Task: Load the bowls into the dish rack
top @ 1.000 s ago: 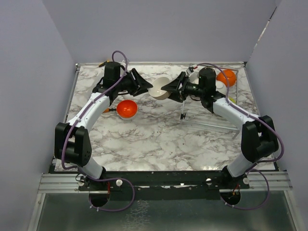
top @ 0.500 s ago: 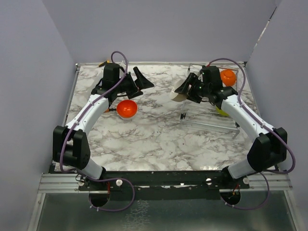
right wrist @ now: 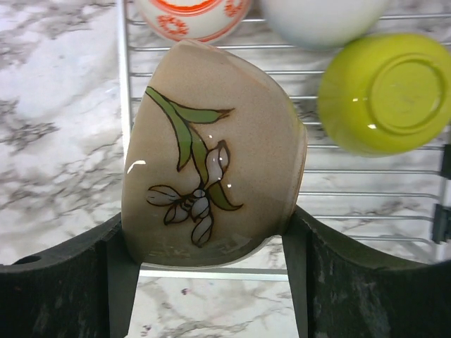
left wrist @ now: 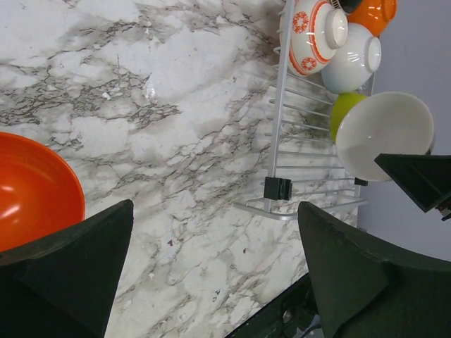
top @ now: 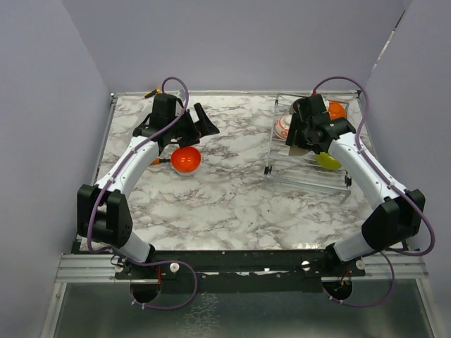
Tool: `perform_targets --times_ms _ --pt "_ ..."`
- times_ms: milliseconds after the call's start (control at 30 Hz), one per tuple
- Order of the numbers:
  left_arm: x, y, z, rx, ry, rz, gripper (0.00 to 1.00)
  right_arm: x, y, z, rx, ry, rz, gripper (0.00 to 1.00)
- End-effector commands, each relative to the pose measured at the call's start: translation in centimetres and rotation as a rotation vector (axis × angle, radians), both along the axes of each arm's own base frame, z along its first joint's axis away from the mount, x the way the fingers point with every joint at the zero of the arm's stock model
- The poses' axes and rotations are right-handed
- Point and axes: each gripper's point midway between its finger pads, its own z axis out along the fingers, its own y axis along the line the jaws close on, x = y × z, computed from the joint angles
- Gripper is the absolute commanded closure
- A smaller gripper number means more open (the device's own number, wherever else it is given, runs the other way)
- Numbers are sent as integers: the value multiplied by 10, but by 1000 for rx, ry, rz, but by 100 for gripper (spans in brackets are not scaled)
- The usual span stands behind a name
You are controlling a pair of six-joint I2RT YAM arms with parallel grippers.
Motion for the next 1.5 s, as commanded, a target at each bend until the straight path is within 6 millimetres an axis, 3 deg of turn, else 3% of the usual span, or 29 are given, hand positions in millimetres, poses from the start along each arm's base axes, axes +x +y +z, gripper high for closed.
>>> perform_targets --times_ms 0,233,433,667,1000,1300,1467 --pt "5 7 -2 57 -8 17 1 3 -32 12 -184 -5 -49 56" --pt "5 10 -3 70 -2 33 1 8 -41 -3 -275 40 -74 56" --pt "5 10 -8 72 15 41 1 24 -54 -13 -405 68 -101 56" --pt "3 12 -12 81 23 44 1 40 -55 -32 -500 141 -73 49" --pt "5 15 -14 94 22 57 1 28 -50 -66 -622 269 19 40" --pt "9 13 -17 93 32 52 1 20 -41 -79 -685 323 120 21" --pt "8 14 -22 94 44 52 1 11 -30 -94 -670 352 201 20"
